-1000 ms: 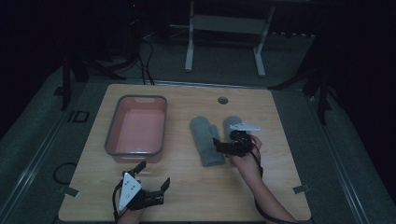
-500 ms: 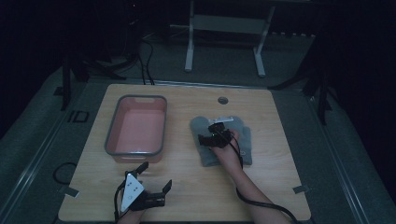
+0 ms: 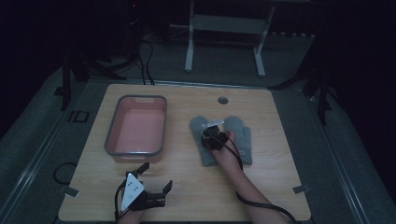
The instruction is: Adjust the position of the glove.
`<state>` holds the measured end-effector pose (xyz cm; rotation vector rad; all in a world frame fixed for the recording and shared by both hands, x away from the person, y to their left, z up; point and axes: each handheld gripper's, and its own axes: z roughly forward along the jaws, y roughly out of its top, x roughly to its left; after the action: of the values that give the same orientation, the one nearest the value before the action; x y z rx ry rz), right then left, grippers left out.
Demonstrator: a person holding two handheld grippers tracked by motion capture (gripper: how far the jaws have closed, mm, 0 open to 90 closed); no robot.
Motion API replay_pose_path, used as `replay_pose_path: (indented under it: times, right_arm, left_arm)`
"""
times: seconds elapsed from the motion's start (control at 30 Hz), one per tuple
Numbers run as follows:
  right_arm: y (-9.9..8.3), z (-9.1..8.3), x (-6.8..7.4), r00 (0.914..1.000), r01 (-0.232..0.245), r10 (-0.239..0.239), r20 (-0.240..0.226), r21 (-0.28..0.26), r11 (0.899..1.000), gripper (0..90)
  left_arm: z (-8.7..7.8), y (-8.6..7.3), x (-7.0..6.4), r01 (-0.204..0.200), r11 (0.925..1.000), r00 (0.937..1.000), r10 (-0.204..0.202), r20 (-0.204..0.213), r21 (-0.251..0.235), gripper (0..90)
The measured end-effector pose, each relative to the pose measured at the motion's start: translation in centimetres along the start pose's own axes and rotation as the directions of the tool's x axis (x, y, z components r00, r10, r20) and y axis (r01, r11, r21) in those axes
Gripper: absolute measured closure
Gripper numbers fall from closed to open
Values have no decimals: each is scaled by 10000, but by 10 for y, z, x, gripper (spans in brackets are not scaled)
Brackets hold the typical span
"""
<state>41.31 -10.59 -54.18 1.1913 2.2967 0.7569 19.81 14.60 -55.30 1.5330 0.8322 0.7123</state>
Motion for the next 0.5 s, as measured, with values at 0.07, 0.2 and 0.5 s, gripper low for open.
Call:
replay_pose_path:
  times: [0.07,0.2,0.5]
  right_arm:
    - [0,-1,2,9999,100,-100,125,29,9999,727]
    - [4,-9,1,9970,-768,769,-12,144,9969,797]
    - [0,-48,-1,9765,-2154,2152,-144,-131,9764,814]
  left_arm:
    - [0,0,0,-43,10000,10000,43,9,24,1]
    - [0,0,-1,-111,9999,9999,111,68,59,1]
    - [-1,1,-3,-180,9998,9998,180,72,16,1]
